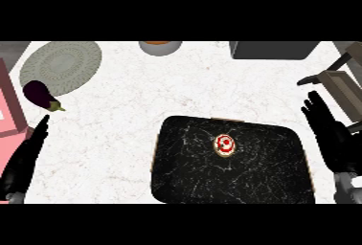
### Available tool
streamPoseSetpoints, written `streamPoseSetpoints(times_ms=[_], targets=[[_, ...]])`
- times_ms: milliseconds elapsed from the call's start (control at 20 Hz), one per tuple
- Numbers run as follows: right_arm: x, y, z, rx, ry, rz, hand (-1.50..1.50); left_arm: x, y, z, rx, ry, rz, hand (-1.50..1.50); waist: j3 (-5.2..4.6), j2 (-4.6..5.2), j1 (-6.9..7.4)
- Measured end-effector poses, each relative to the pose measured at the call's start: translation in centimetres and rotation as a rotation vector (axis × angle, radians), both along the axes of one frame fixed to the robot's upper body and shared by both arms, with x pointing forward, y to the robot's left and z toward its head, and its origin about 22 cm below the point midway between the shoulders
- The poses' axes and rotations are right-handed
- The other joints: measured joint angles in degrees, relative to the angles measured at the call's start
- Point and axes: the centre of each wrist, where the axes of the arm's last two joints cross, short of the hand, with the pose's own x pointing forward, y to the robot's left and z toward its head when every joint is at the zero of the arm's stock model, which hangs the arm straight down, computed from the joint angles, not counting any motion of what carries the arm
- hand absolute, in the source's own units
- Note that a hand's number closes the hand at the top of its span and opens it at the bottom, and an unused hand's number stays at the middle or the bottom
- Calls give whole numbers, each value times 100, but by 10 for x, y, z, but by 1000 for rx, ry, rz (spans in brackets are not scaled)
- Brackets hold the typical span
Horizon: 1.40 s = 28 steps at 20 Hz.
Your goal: Pick the cupcake from the tray and place it in the tiered basket
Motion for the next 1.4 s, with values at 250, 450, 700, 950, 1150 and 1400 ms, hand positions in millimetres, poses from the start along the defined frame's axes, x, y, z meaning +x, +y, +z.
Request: streamPoseSetpoints(times_ms=[250, 450, 700, 950, 1150, 1400], targets=[[16, 31, 26, 108, -83, 154, 150, 23, -10, 18, -16, -144, -55, 0, 31, 51, -12], [21, 21, 28, 39, -84, 24, -150, 34, -19, 30, -40, -218, -90, 0, 30, 27, -163], [0, 32, 29, -75, -25, -134, -150, 41, -33, 34, -77, -263, -124, 0, 36, 49, -123], [-12, 27, 75, -202, 5, -54, -150, 45, -41, 29, -87, -269, -140, 0, 34, 54, -103], [-14, 25, 107, -384, 104, 118, -150, 50, -43, 34, -87, -280, -145, 0, 27, 59, -47], [-4, 38, 151, -557, 225, 268, -150, 51, -47, 34, -93, -275, -171, 0, 27, 80, 73]])
